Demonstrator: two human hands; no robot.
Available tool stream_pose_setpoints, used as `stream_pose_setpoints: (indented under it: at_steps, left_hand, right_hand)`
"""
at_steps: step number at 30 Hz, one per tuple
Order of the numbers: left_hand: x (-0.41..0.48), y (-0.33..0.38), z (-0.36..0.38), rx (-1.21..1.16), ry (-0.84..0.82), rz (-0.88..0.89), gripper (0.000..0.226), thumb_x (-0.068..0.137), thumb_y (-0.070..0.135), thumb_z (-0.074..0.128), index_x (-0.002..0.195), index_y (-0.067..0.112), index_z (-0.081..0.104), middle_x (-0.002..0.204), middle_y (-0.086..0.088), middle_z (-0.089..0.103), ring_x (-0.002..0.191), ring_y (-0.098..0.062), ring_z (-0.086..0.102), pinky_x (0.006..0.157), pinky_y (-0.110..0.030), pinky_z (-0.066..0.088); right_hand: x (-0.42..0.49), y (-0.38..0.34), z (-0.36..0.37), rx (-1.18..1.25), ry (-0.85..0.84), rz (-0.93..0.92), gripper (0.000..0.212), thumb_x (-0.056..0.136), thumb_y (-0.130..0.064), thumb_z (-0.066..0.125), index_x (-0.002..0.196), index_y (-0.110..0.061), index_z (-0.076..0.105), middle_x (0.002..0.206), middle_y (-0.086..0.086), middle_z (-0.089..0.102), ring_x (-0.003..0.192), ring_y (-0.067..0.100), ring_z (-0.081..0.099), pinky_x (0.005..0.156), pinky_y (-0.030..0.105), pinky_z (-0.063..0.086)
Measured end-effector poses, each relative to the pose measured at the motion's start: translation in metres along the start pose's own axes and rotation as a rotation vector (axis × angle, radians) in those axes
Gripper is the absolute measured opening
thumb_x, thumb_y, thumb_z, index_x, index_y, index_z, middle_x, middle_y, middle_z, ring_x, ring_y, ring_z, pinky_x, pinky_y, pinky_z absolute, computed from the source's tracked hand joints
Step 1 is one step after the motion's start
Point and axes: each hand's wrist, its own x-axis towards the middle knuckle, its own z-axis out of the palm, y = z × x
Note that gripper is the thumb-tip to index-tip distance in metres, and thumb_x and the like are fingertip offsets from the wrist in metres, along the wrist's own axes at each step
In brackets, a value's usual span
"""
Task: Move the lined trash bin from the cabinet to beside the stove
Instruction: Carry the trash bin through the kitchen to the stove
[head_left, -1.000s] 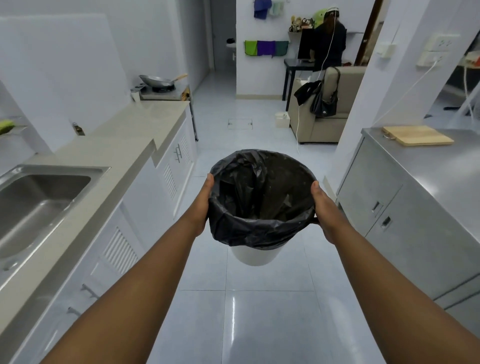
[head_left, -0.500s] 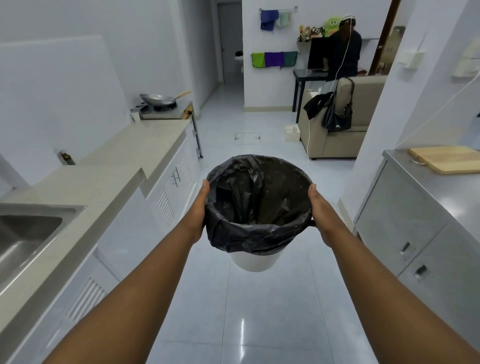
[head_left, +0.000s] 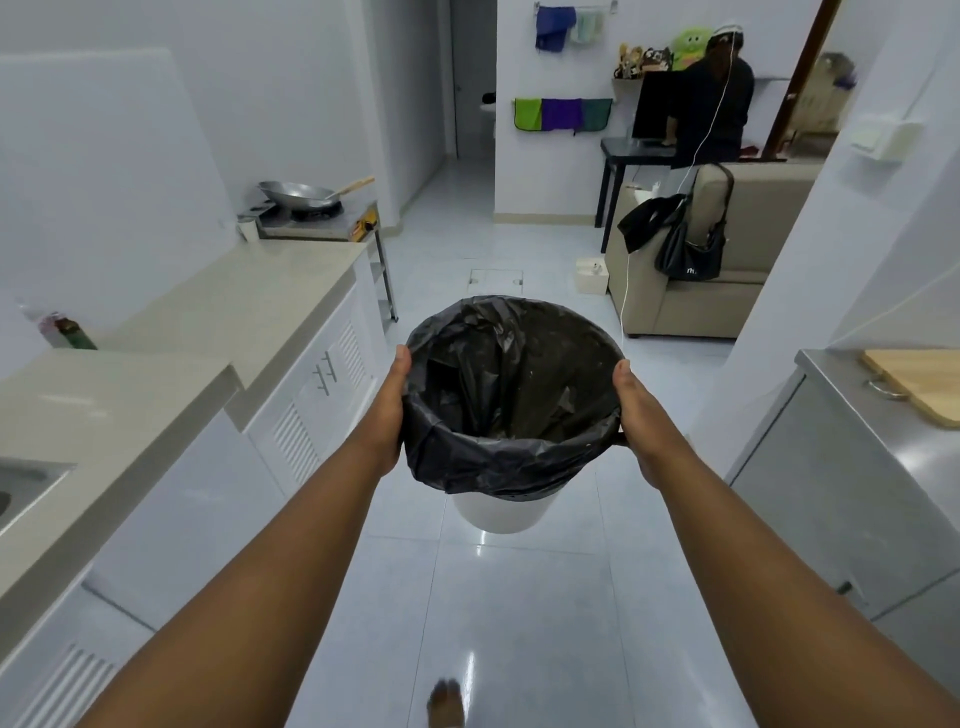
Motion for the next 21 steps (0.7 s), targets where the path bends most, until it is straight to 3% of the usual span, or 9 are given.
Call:
stream_pose_setpoints:
  at_steps: [6, 15, 21]
  left_hand:
    - [0.111, 0.011, -0.012, 0.013, 0.001, -0.010, 0.087, 0.073, 0.081, 0.036, 0.140, 0.028, 0.051, 0.133, 0.000, 0.061, 0.119, -0.019, 0.057, 0.109, -0.042, 0.039]
    - [0.289, 0.051, -0.036, 0.029, -0.080, -0.003, 0.084, 0.075, 0.083, 0.034, 0.140, 0.031, 0.050, 0.136, 0.001, 0.060, 0.126, -0.020, 0.054, 0.111, -0.043, 0.038]
    - [0.381, 0.075, -0.038, 0.010, -0.090, -0.009, 0.081, 0.078, 0.079, 0.034, 0.138, 0.028, 0.054, 0.130, 0.000, 0.064, 0.119, -0.019, 0.059, 0.105, -0.041, 0.043]
  right_hand:
    - [0.107, -0.008, 0.002, -0.031, 0.027, -0.005, 0.076, 0.084, -0.078, 0.023, 0.146, -0.035, 0.039, 0.142, 0.003, 0.053, 0.123, 0.025, 0.055, 0.100, 0.050, 0.048]
    - [0.270, -0.047, 0.007, -0.028, 0.111, 0.019, 0.075, 0.088, -0.073, 0.023, 0.147, -0.029, 0.037, 0.146, 0.005, 0.048, 0.127, 0.026, 0.051, 0.103, 0.044, 0.045]
    - [0.358, -0.060, 0.011, -0.022, 0.124, 0.032, 0.086, 0.077, -0.080, 0.026, 0.148, -0.032, 0.035, 0.148, 0.006, 0.047, 0.128, 0.028, 0.050, 0.098, 0.041, 0.048]
